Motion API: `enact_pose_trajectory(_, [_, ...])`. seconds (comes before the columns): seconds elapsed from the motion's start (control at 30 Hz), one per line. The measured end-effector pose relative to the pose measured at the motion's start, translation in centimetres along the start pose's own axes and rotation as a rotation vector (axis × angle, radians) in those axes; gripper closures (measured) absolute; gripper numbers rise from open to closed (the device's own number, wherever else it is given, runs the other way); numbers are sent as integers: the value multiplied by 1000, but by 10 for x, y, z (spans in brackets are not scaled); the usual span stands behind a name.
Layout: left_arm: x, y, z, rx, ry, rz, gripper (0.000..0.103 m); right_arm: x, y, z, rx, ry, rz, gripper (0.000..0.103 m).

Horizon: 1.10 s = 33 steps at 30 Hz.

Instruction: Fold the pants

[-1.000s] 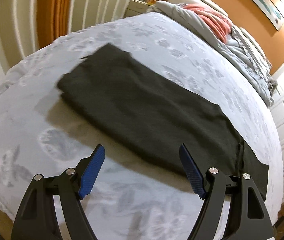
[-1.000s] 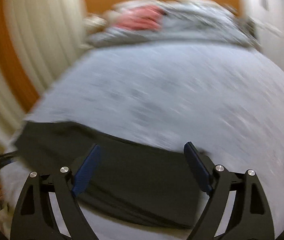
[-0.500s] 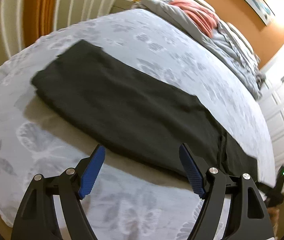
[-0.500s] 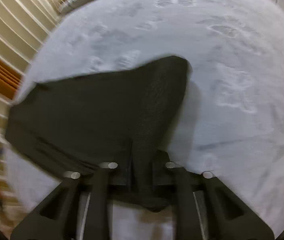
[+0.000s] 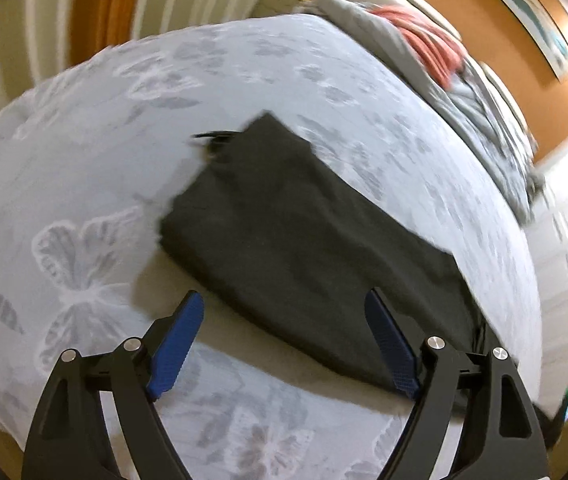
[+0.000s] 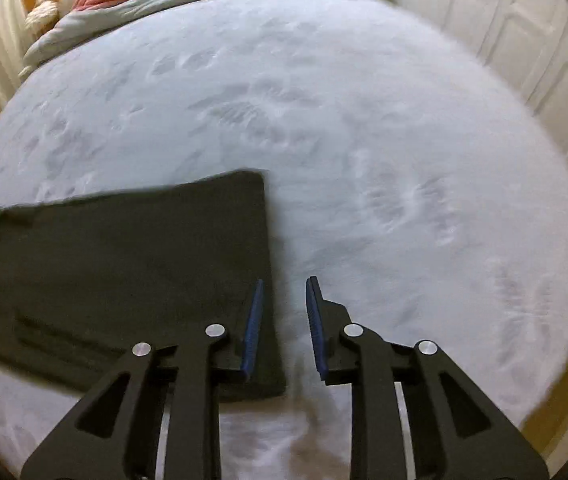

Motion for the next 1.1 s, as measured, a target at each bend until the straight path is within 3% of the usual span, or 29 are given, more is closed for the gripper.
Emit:
enact_pose_trajectory(0.07, [-4, 0, -8, 0, -54, 1, 23, -8, -25, -48, -122, -91, 93, 61])
enact_pose_trajectory(0.1, [-7, 1, -12, -6, -80, 3, 23, -5, -31, -77, -181, -151, 105, 37])
enact_pose_trajectory(0.13, [-8, 1, -14, -10, -97, 4, 23, 2, -30, -109, -232, -225, 92, 31])
enact_pose_trajectory(0.23, [-8, 8, -15, -15, -130, -11, 23, 41, 0, -197, -289, -443, -21, 35])
enact_pose_trajectory(0.33, [-2, 11, -7, 2, -118, -35, 23, 64, 39, -237, -227, -579, -91, 44])
enact_pose_trajectory(0.37, [1, 11, -3, 8, -103, -38, 23, 72, 50, -240, -211, -590, -119, 52])
enact_pose_trajectory(0.4, [2, 10, -2, 10, -91, -38, 23, 77, 62, -242, -227, -571, -167, 75])
enact_pose_trajectory(0.47, [1, 7, -3, 9, -76, -32, 23, 63, 51, -234, -248, -497, -135, 97])
enact_pose_trajectory(0.6, [-5, 5, -18, 24, -105, -26, 20, 36, -4, -256, -408, -443, 7, 97])
enact_pose_trajectory(0.67, [-7, 10, -26, 17, -131, -33, 19, 51, 12, -270, -450, -452, -69, 95])
enact_pose_trajectory(0.73, [-7, 22, -33, 21, -172, -66, 19, 79, 56, -271, -348, -495, -200, 92])
enact_pose_trajectory(0.77, [-7, 27, -35, 32, -193, -83, 19, 84, 62, -270, -332, -498, -221, 92])
enact_pose_trajectory(0.87, [-8, 43, -42, 88, -301, -126, 17, 64, 32, -270, -401, -467, -155, 90])
enact_pose_trajectory(0.9, [-10, 47, -44, 101, -326, -123, 16, 52, 20, -266, -420, -444, -111, 70])
enact_pose_trajectory(0.93, [-11, 48, -45, 109, -344, -106, 14, 35, 3, -254, -422, -408, -36, 36])
enact_pose_trajectory(0.97, [-13, 48, -45, 113, -356, -83, 13, 23, -4, -240, -408, -386, 16, 24])
enact_pose_trajectory(1.0, [-16, 48, -44, 114, -366, -59, 13, 13, -14, -223, -390, -359, 63, 17])
enact_pose_trajectory(1.03, [-17, 48, -43, 114, -369, -38, 13, 4, -18, -206, -366, -332, 83, 17])
enact_pose_trajectory(1.07, [-18, 49, -42, 111, -366, -25, 18, -2, -20, -187, -344, -287, 92, 17])
enact_pose_trajectory(1.1, [-21, 49, -39, 100, -353, -6, 32, -7, -19, -171, -328, -235, 95, 17])
Point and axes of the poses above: each gripper's, at about its wrist camera, not at the fingertips, and y roughly the way its jaws point, z to its right, x to its underside, the point moved 9 cm from there along y, roughly the way its jaws point, and after that the axes turned 8 degrees about -x, right-handed, at the moved point
